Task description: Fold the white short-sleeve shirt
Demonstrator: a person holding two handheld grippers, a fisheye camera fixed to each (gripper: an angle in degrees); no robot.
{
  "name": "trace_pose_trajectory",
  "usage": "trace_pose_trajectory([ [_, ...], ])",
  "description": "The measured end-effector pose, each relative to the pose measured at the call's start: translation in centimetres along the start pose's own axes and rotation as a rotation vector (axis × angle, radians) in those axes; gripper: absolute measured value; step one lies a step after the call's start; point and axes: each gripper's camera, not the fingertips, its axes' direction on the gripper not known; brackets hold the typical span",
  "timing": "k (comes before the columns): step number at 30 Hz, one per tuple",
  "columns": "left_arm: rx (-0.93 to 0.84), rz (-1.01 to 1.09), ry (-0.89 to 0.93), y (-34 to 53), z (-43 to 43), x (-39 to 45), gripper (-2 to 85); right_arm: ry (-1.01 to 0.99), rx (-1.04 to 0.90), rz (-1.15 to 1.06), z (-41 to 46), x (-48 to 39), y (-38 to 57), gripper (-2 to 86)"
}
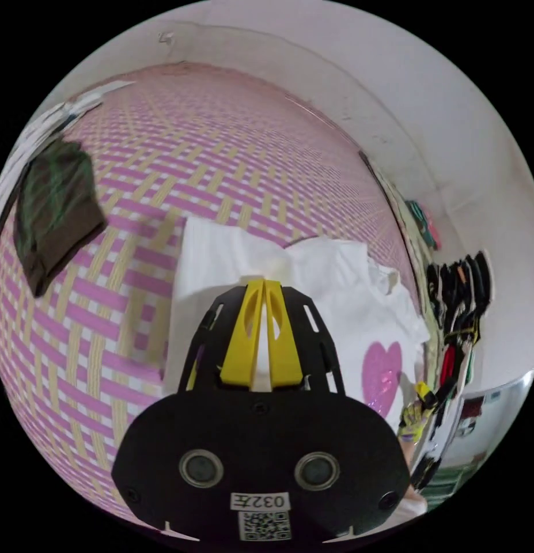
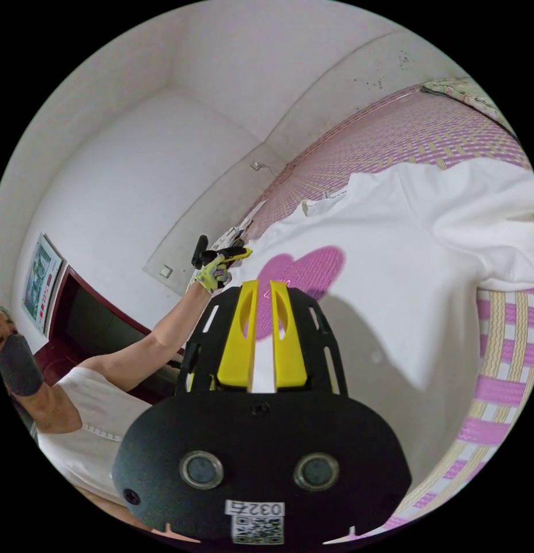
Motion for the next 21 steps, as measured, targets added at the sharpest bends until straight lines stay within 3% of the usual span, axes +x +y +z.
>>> trace_pose_trajectory([
  [3,0.059,-0.066,-0.048,2.4,-0.4,-1.7,-0.9,0.004,-0.020,0.012,0.9,0.2,-0.3,4.6],
  [6,0.121,-0.004,-0.078,4.7,-1.1,-0.2,-0.9,0.005,-0.019,0.015,1.4,0.3,-0.4,4.6],
  [10,0.056,0.170,-0.109,7.9,0.2,2.9,-0.9,0.006,-0.006,0.017,2.1,0.3,-0.2,4.7],
  [14,-0.031,0.183,-0.240,9.3,3.5,0.9,-0.9,0.014,-0.022,0.030,3.2,0.4,-0.2,4.7],
  [17,0.028,0.214,-0.235,10.4,4.5,-0.6,-0.9,0.017,-0.010,0.032,3.7,0.4,0.0,4.7],
  [21,0.053,0.306,-0.502,11.3,7.9,1.4,-0.9,0.041,0.034,0.045,4.3,0.6,0.3,4.7],
])
